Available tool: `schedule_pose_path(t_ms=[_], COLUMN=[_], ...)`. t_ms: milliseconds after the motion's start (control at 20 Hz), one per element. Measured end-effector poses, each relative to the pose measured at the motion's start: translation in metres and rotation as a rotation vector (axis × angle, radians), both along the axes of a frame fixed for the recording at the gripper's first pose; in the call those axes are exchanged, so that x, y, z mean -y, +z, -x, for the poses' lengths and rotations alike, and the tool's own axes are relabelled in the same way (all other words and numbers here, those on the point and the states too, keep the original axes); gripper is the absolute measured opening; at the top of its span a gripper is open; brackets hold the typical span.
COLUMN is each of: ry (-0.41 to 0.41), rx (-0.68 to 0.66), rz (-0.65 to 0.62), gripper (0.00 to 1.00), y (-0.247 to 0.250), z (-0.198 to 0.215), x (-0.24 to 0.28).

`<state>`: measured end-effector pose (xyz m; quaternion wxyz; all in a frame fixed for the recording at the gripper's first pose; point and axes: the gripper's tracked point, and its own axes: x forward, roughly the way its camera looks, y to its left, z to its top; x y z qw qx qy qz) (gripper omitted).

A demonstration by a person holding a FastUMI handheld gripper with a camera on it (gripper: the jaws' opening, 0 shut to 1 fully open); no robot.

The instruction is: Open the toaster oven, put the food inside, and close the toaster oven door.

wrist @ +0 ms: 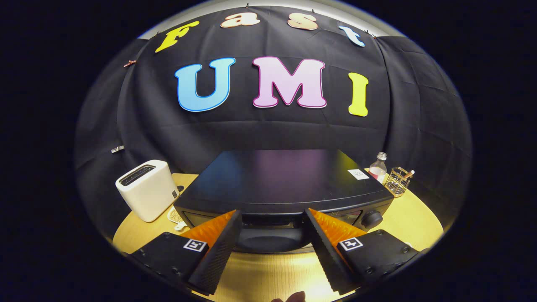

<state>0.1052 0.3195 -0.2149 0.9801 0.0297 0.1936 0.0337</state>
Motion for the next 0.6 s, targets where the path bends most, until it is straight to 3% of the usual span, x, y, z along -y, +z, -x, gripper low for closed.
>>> schedule_pose_path(t_ms=[600], ry=[-0.015], rx=[-0.097], rz=[-0.043], gripper=[0.97], y=[-0.022], z=[0.071], x=[-0.001])
